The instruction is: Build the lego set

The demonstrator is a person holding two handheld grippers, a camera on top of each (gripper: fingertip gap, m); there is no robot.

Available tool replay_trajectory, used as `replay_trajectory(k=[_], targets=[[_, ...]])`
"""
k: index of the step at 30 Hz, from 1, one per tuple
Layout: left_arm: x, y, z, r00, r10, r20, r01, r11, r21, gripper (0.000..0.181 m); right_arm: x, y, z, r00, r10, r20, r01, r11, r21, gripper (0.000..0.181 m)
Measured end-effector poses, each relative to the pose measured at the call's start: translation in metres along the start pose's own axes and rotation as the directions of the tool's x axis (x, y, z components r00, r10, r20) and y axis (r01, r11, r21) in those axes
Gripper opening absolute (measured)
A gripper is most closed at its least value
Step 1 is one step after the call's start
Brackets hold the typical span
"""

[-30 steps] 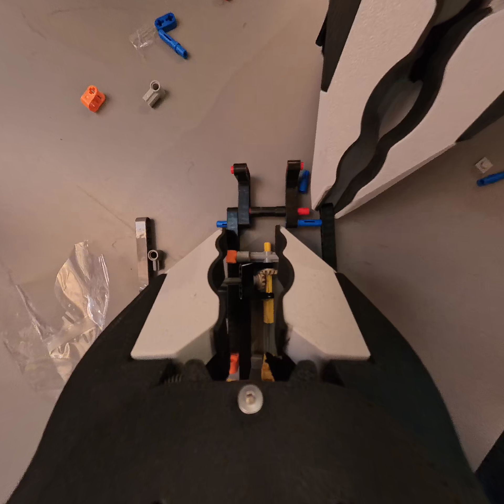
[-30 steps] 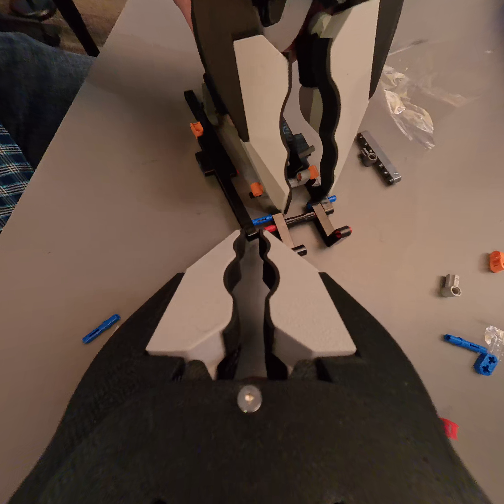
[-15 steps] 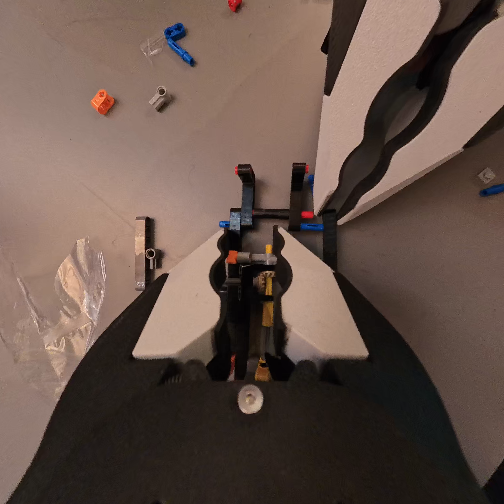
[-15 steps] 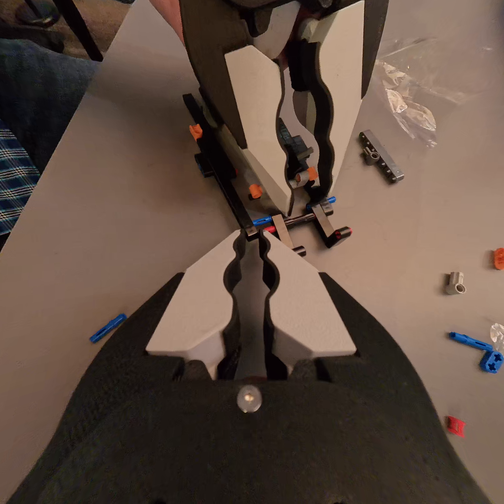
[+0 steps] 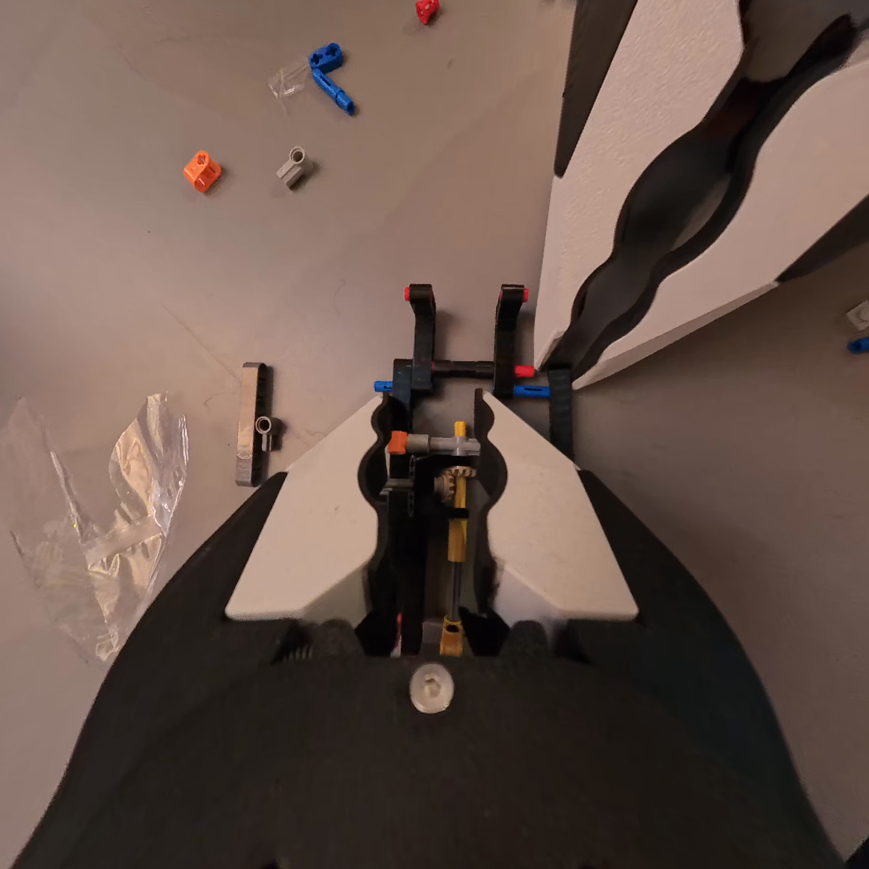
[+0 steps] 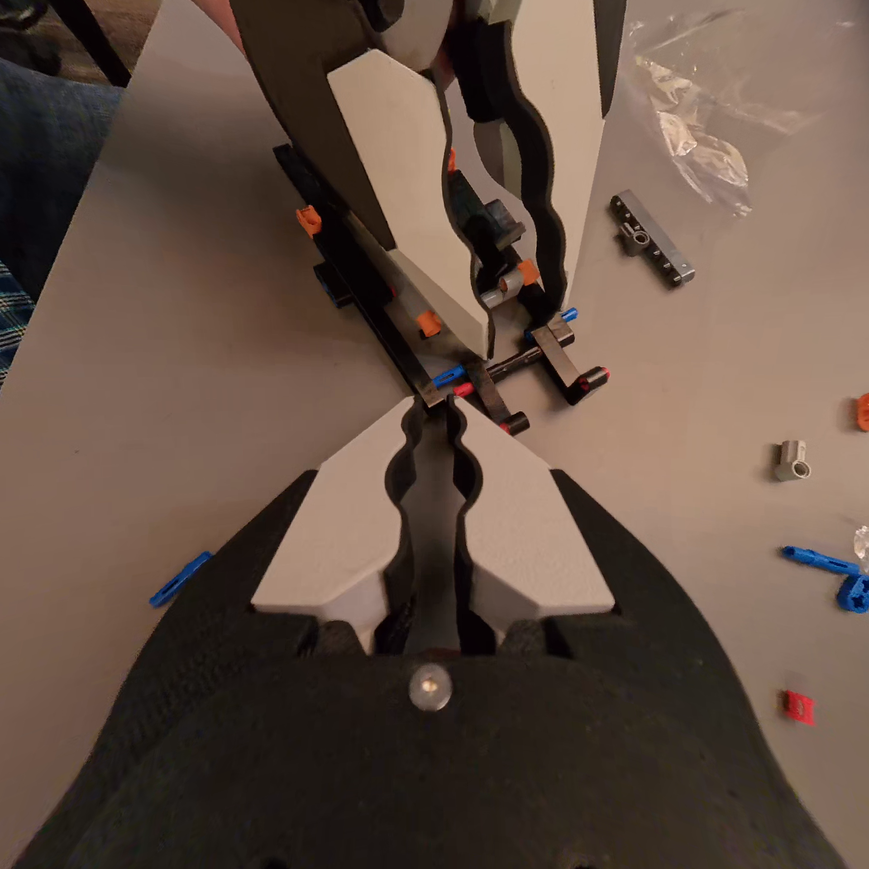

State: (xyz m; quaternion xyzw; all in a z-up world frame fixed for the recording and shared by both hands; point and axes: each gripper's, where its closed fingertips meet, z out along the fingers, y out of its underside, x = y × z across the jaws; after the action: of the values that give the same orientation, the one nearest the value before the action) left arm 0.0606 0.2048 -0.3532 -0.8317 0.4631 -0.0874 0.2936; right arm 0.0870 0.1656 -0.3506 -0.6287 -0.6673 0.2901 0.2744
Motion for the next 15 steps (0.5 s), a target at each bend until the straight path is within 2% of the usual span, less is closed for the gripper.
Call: replay_trajectory(k=[6, 9, 15], targets=[[0.0007, 0.0031, -0.0007, 0.998, -0.033, -0.062, 0.032, 0.999, -0.025, 0.035, 0.0009, 0.0009, 0.0006, 1.000, 0.000, -0.005, 0.000, 1.000, -0.007, 0.007], [0.0066, 0.0030, -0.0002, 0.991, -0.063, -0.122, 0.058, 0.997, -0.042, 0.051, 0.0029, 0.0011, 0.0006, 1.000, 0.004, -0.015, -0.004, 1.000, -0.008, 0.007], [0.0054, 0.0008, 0.0024, 0.992, -0.051, -0.112, 0.045, 0.997, -0.055, 0.052, 0.0050, 0.0015, 0.0004, 1.000, 0.002, -0.029, -0.002, 1.000, -0.008, 0.007]])
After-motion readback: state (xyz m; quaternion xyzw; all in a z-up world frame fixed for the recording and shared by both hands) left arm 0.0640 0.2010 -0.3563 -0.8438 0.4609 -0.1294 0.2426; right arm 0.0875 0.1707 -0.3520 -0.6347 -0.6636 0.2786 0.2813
